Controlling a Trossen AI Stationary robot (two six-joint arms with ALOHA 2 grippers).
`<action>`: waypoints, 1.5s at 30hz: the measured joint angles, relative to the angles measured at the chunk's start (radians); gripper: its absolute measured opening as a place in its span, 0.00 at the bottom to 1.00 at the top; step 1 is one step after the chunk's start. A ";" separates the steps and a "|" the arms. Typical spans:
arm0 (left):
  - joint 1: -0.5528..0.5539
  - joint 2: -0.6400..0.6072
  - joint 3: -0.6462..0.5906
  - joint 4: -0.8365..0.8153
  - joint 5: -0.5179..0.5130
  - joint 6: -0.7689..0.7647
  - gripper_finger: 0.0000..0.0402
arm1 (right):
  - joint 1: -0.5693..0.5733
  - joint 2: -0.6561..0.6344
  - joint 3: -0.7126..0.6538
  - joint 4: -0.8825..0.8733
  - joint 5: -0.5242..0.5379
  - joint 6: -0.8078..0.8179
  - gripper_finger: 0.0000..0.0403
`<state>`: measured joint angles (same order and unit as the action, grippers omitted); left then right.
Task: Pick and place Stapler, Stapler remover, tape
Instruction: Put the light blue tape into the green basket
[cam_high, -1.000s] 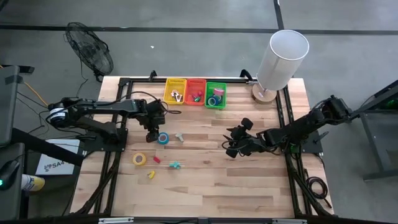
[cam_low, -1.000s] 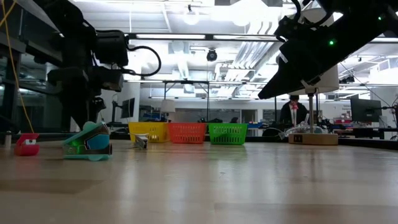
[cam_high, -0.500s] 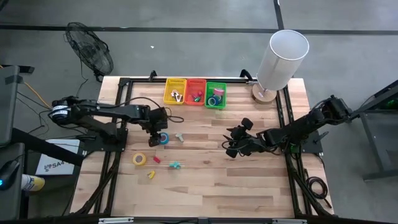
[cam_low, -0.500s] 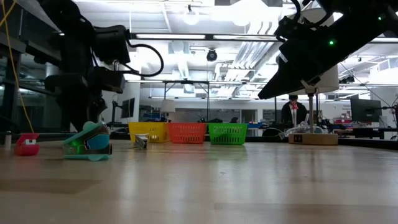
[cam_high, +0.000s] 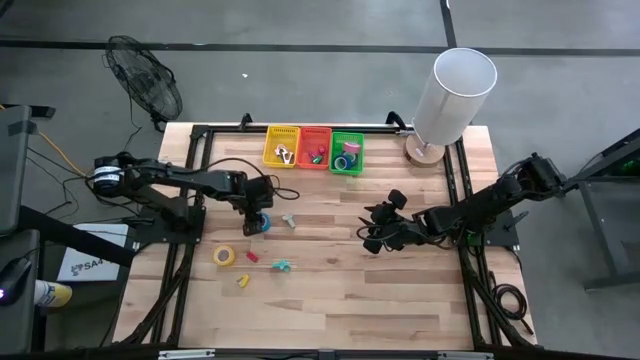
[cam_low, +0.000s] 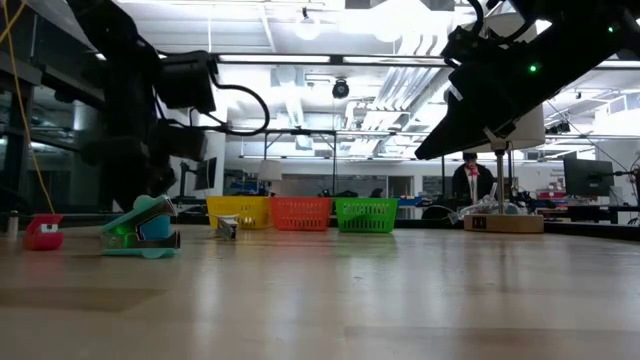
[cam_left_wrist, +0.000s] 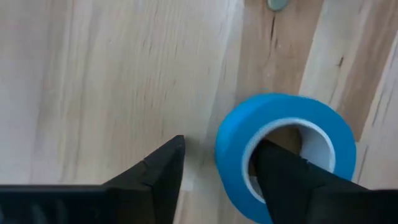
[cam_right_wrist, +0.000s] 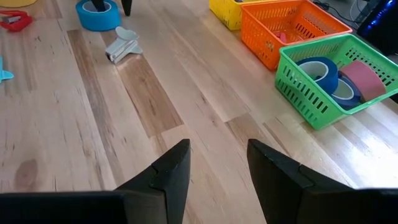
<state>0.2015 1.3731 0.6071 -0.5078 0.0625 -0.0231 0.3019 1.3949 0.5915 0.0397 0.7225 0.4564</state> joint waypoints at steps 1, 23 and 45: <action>0.000 0.000 0.000 0.001 -0.003 0.000 0.42 | 0.000 0.000 0.000 0.000 0.000 0.000 0.38; -0.001 -0.033 -0.003 0.299 -0.078 0.255 0.09 | 0.000 0.015 0.000 0.052 0.002 -0.011 0.38; -0.002 -0.050 -0.003 1.001 0.166 0.516 0.09 | -0.002 0.348 0.002 1.008 -0.131 -0.612 0.38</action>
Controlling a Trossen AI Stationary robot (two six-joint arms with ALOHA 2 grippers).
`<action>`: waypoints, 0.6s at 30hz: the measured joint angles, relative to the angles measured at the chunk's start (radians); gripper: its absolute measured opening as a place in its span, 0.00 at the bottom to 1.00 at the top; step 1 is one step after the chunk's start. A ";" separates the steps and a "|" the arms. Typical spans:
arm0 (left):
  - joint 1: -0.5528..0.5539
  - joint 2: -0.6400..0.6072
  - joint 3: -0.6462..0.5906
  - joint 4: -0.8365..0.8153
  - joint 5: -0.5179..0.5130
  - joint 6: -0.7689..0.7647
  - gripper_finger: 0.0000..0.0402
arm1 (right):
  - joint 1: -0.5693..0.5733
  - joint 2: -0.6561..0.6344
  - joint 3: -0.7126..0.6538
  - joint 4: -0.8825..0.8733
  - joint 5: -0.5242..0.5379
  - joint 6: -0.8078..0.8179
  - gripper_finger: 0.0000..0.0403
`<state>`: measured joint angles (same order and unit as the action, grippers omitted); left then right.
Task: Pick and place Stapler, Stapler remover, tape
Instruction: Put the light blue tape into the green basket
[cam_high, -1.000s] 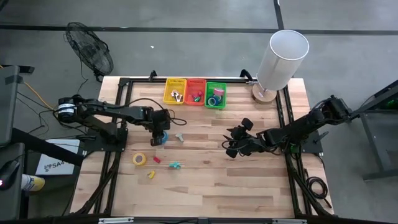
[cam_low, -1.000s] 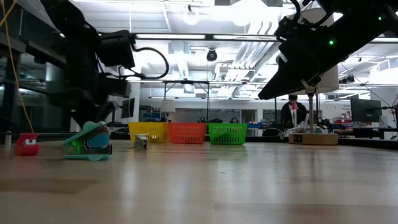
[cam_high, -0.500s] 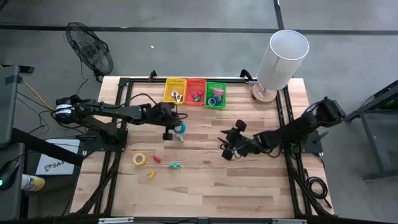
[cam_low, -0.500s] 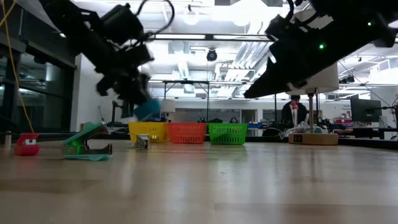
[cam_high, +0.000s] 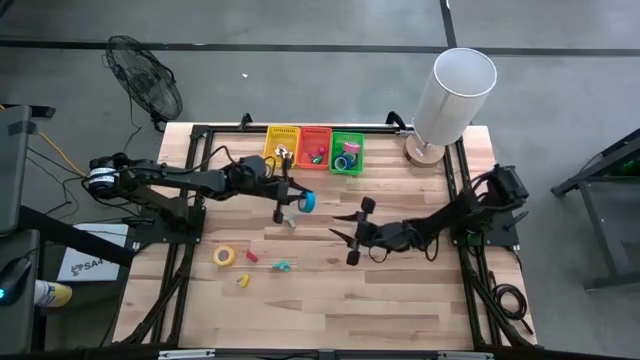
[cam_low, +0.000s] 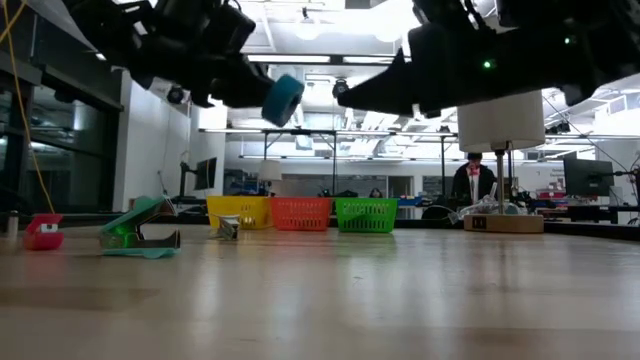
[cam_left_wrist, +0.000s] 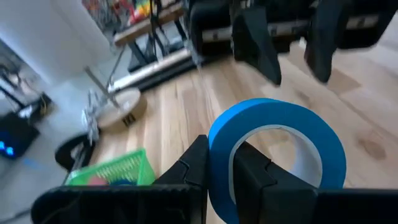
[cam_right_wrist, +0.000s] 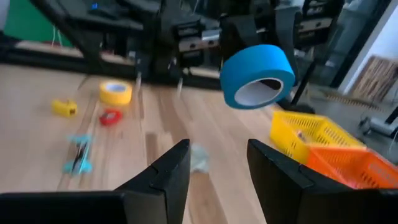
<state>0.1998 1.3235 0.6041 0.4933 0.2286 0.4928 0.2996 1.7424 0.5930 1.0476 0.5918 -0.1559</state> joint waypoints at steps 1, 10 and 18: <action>-0.005 0.000 0.000 0.019 0.004 0.001 0.09 | -0.001 0.011 0.004 0.026 -0.006 -0.011 0.38; -0.090 0.000 0.000 0.109 -0.043 0.080 0.09 | -0.051 0.116 0.129 0.079 -0.085 -0.096 0.38; -0.102 0.000 0.000 0.108 -0.069 0.090 0.09 | -0.060 0.144 0.224 0.066 -0.076 -0.184 0.38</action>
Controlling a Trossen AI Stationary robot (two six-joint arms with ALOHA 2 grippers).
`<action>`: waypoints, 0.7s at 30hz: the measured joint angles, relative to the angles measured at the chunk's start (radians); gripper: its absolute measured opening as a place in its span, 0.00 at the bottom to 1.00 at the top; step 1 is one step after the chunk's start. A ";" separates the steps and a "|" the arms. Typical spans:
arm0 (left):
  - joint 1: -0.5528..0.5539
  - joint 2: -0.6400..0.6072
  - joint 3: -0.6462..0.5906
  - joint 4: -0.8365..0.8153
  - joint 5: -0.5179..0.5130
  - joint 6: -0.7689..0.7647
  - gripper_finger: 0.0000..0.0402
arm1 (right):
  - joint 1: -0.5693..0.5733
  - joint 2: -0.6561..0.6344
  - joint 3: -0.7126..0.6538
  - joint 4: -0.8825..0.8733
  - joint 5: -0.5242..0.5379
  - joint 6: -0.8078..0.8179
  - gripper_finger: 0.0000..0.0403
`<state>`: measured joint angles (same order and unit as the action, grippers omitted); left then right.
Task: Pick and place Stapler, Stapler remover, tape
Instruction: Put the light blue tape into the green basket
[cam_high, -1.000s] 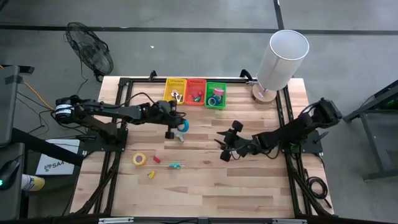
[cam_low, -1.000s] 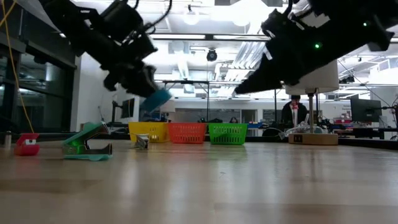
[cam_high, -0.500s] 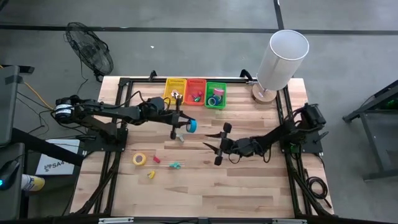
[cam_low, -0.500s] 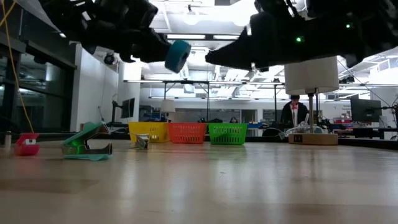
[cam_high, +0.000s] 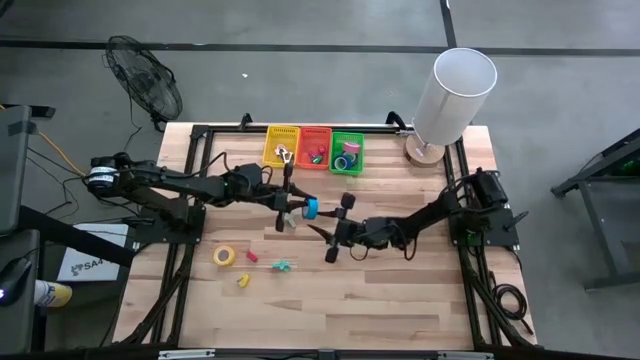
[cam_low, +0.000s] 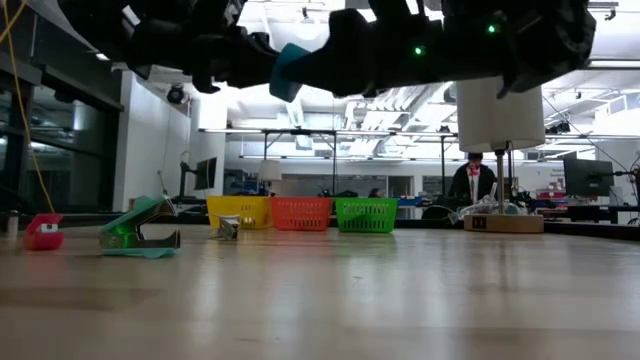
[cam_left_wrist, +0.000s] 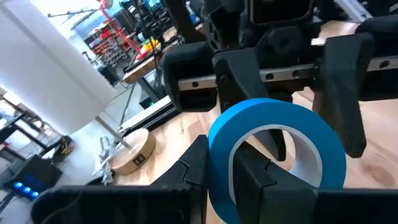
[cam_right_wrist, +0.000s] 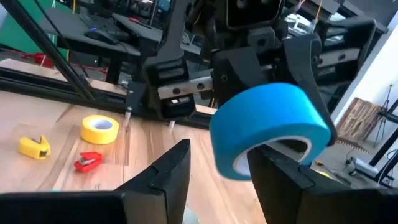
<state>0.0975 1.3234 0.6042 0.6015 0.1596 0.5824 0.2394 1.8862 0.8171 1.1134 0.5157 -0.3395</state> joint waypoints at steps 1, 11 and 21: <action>0.000 0.000 0.000 0.000 0.005 0.000 0.09 | -0.002 0.000 0.007 -0.002 -0.006 -0.001 0.38; 0.000 -0.001 0.001 0.024 0.037 0.000 0.09 | -0.032 0.001 0.044 -0.008 -0.113 0.041 0.37; 0.000 -0.001 0.002 0.025 0.048 0.015 0.09 | -0.040 0.001 0.050 0.001 -0.149 0.077 0.26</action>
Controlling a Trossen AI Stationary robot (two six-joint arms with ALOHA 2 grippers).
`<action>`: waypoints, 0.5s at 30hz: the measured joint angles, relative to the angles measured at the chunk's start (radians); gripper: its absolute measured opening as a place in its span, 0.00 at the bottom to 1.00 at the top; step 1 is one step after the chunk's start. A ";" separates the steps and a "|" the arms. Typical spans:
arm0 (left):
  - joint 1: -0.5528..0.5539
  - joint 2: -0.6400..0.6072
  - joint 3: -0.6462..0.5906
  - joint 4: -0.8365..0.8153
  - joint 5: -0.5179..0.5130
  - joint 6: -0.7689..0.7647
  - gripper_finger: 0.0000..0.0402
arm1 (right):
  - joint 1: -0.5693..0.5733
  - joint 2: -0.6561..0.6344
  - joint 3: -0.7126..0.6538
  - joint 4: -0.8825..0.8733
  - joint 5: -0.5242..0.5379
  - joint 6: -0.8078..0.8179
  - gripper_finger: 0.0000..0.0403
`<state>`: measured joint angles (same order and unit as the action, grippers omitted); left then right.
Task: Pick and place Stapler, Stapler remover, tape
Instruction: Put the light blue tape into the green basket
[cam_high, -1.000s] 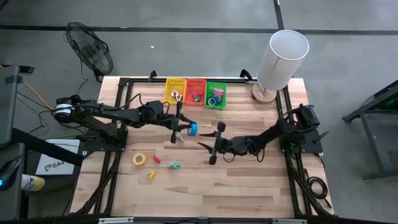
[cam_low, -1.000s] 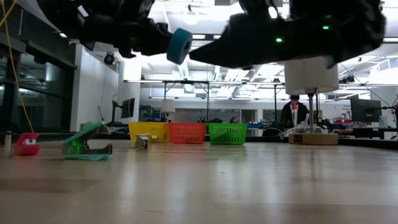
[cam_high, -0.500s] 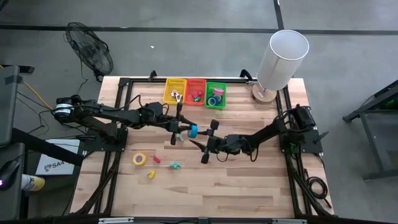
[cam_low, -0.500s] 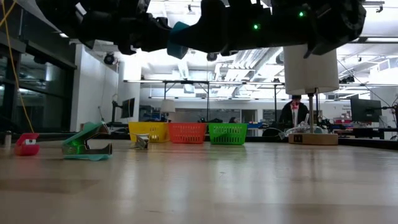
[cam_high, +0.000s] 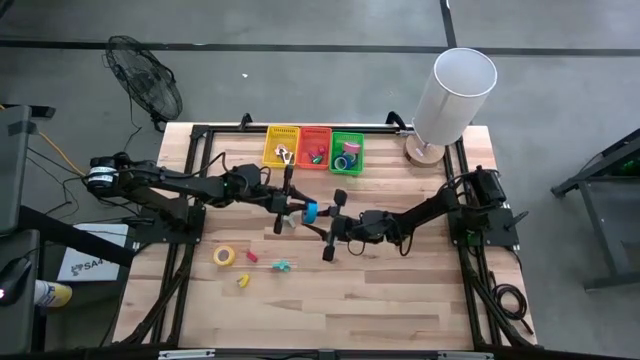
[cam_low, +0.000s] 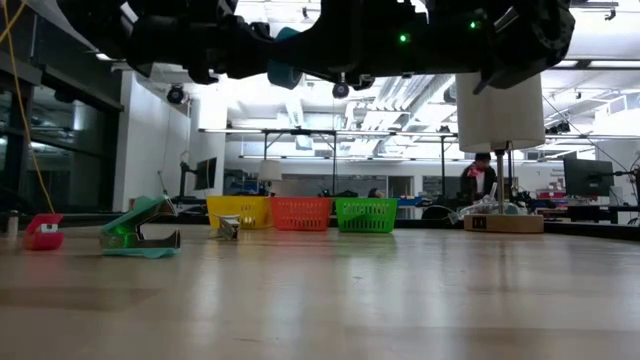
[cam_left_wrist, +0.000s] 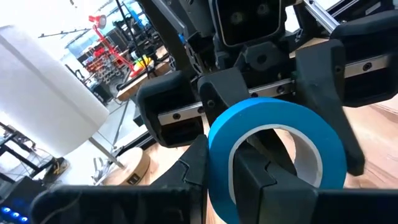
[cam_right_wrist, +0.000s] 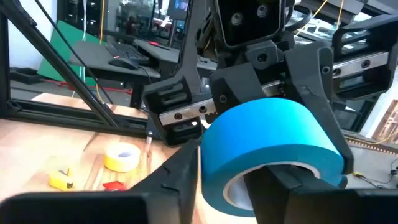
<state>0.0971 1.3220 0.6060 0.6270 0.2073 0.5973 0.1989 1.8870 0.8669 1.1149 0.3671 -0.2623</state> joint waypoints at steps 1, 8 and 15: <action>0.000 0.000 0.000 0.000 0.000 0.001 0.09 | 0.000 0.000 0.000 0.000 0.000 0.000 0.24; 0.000 0.001 0.002 -0.005 0.003 0.001 0.15 | -0.002 0.000 0.003 -0.013 -0.004 0.010 0.09; 0.001 0.002 0.000 -0.061 -0.031 -0.003 0.27 | -0.004 0.000 0.005 -0.065 0.078 0.078 0.09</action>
<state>0.0982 1.3239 0.6058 0.5662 0.1760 0.5941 0.1952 1.8870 0.8722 1.0503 0.4451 -0.1838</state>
